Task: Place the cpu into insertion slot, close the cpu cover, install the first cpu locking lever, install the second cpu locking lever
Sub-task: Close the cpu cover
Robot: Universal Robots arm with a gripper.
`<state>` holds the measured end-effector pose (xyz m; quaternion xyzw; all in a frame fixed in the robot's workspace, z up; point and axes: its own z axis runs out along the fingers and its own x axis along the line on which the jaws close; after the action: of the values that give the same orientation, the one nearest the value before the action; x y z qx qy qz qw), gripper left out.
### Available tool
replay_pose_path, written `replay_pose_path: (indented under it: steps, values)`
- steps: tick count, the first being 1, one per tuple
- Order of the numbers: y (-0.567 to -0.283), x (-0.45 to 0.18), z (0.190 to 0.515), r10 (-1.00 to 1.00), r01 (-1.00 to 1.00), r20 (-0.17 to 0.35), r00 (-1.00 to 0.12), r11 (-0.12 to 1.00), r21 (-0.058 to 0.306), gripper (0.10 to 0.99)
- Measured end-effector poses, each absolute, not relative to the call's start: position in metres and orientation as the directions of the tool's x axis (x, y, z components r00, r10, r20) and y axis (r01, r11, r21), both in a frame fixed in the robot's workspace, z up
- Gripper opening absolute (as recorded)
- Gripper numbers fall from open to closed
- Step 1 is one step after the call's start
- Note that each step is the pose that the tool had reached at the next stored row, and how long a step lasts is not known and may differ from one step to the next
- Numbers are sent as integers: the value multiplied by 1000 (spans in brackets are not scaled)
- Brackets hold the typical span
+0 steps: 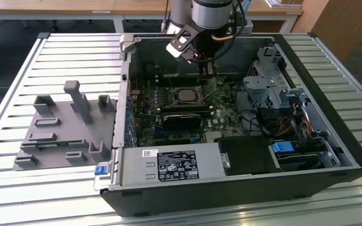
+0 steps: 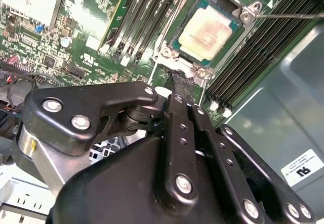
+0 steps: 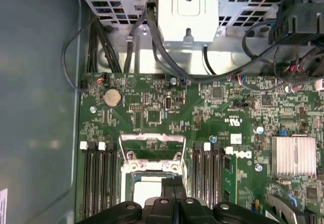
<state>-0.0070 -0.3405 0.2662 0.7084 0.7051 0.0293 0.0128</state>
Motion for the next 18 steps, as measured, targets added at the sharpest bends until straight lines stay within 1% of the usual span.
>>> replay_pose_path:
  steps: [18]
  values:
    - [-340, 18, 266, 1000, 998, 23, 4, -5, 58, 106]
